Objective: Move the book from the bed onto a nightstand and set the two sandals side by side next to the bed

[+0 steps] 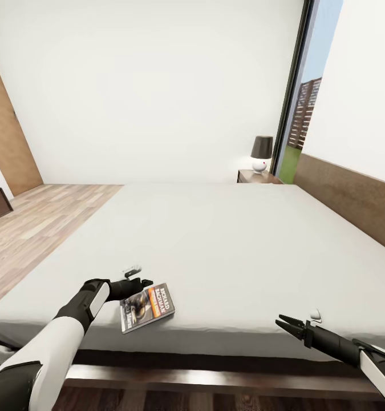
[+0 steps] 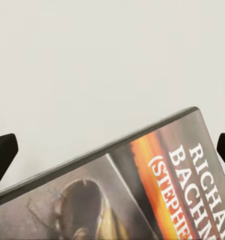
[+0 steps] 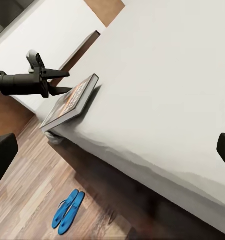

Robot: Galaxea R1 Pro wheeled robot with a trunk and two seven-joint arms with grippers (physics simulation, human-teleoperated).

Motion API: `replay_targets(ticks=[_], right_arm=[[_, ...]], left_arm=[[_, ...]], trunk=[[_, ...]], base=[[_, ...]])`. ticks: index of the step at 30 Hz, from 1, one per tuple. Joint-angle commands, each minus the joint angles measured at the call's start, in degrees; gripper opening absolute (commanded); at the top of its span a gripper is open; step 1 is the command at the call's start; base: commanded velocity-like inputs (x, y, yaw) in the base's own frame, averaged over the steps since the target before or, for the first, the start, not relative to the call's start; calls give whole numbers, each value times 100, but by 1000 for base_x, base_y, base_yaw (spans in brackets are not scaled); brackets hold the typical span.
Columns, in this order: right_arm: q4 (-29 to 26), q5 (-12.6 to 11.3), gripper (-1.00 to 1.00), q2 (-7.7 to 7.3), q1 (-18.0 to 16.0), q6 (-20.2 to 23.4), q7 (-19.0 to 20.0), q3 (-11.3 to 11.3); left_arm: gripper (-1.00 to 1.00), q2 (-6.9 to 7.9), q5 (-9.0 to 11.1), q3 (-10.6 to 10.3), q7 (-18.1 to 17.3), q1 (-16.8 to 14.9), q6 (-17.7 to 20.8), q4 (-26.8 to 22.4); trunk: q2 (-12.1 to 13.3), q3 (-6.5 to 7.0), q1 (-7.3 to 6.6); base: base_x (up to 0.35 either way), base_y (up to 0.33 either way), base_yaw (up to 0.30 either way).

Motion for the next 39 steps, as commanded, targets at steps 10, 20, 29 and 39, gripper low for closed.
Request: replay_targets(ticks=[10,20,29,39], right_arm=[[1,-59,100,-8,-5,60,8,36],[1,-59,100,-8,-5,60,8,36],[1,-59,100,-7,-5,60,8,41],[1,-59,100,-7,-5,60,8,41]], left_arm=[[100,-3,14,30,-12,-3,44,-4],[100,-3,14,28,-12,-3,44,-4],[100,-3,14,30,-12,-3,44,-4],[100,-3,14,29,-11,-3,44,-4]], trunk=[[-3,-6,-2],[-3,-6,-2],[-3,-6,-2],[-3,-6,-2]], base=[[-12,0,0],[-100,0,0],[-2,0,0],[0,0,0]])
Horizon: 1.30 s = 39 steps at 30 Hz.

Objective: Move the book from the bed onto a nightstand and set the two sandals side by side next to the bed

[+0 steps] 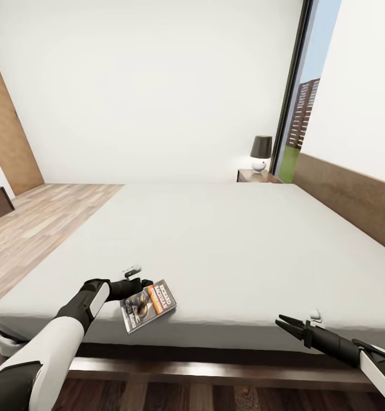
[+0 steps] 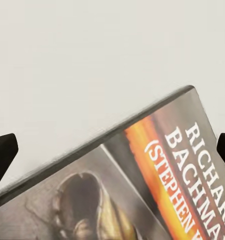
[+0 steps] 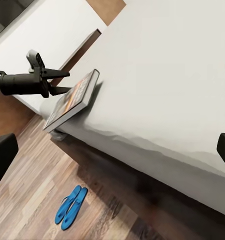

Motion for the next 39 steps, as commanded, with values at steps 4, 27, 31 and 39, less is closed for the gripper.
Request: replay_targets(ticks=[4,27,31,39], right_arm=[[74,-33,100,-68,35,87,105,-17],[274,-42,100,-52,35,87,31,-17],[274,-42,100,-52,35,87,32,-17],[274,-42,100,-52,33,87,34,-17]], left_arm=[[100,-74,59,65,86,95,-20,-48],[100,-73,632,124,164,489,-378,-317],[100,-73,524,124,164,489,-378,-57],[100,-73,524,126,164,490,-378,-56]], trunk=[[-3,-6,-1],[-3,-6,-1],[-3,-6,-1],[158,66,-89]], base=[[0,0,0],[0,0,0],[0,0,0],[0,0,0]])
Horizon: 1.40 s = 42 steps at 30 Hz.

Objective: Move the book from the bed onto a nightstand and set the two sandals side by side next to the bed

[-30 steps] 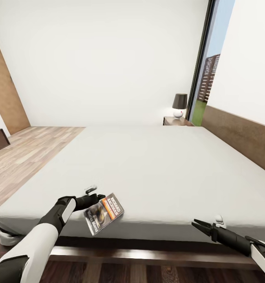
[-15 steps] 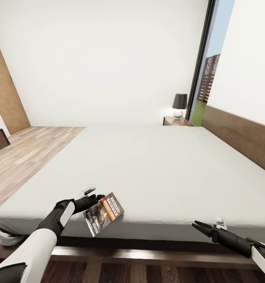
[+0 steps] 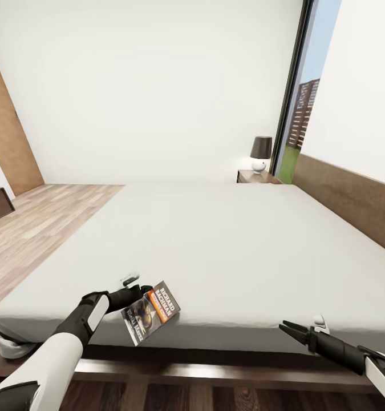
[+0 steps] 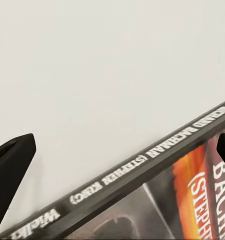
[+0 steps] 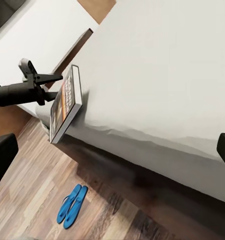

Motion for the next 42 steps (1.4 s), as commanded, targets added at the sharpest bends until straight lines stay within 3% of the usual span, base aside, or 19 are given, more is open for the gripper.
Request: replay_targets(ticks=[1,40,42], right_arm=[[1,-59,100,-7,-4,60,9,37],[7,-59,100,-7,-5,60,9,37],[12,-59,100,-7,-3,60,9,37]], left_arm=[[100,-2,-33,18,12,0,67,158],[100,9,-31,24,-8,4,67,158],[100,15,-27,24,-15,6,67,154]], trunk=[[40,12,-23],[1604,712,-880],[1604,712,-880]], base=[[0,0,0],[0,0,0],[0,0,0]])
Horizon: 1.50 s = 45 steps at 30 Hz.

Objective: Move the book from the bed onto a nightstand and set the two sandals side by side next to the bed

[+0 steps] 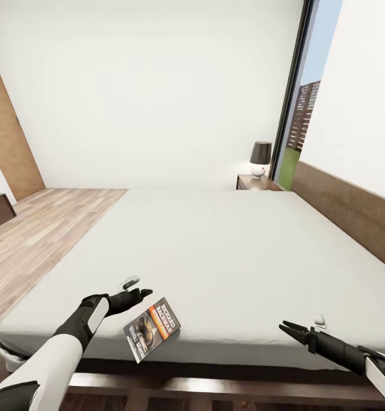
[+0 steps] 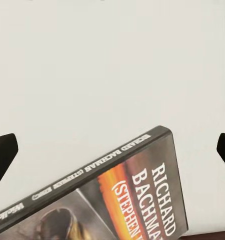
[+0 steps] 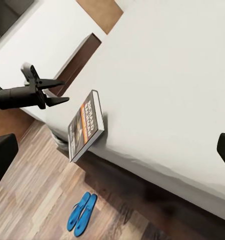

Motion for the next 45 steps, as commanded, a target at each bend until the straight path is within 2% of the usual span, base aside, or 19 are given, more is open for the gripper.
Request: replay_targets(ticks=[1,3,5,6,8,9,10,14,17,20,25,35,45], right_arm=[[5,-59,100,-7,-4,60,8,37],[17,-59,100,-7,-3,60,8,37],[22,-59,100,-7,-6,60,8,37],[24,-59,100,-7,-6,60,8,37],[25,-59,100,-7,-7,60,8,37],[25,-59,100,-7,-8,60,8,37],[26,-59,100,-7,-3,60,8,37],[26,-59,100,-7,-3,60,8,37],[26,-59,100,-7,-3,60,8,37],[26,-59,100,-7,-4,60,8,37],[26,-59,100,-7,-3,60,8,37],[26,-59,100,-7,-3,60,8,37],[26,-59,100,-7,-6,60,8,37]], left_arm=[[100,4,23,31,-70,-2,47,-6],[100,39,24,34,-299,-3,47,-8],[100,133,26,36,-641,-3,45,-9],[100,216,37,47,-982,-2,42,-3],[100,337,45,82,-1396,0,33,3],[100,371,48,96,-1494,2,28,6],[100,479,55,151,-1868,9,19,11],[100,592,52,221,-2618,23,15,23],[100,666,51,255,-2888,24,20,25],[100,724,51,271,-2952,25,21,25],[100,734,51,274,-2963,26,21,29],[100,736,51,274,-2957,26,21,34],[100,727,51,274,-2947,28,21,34]], trunk=[[-3,-6,-1],[-3,-6,-1],[-3,-6,-1],[-3,-6,-1],[-3,-6,-1],[-3,-6,-1],[-3,-6,-1],[-3,-6,-1],[37,12,-23],[158,66,-89],[358,156,-198],[358,156,-198],[358,156,-198]], base=[[0,0,0],[0,0,0],[0,0,0],[0,0,0],[0,0,0],[0,0,0],[0,0,0],[0,0,0],[0,0,0],[0,0,0],[0,0,0],[-14,0,0],[-277,0,0]])
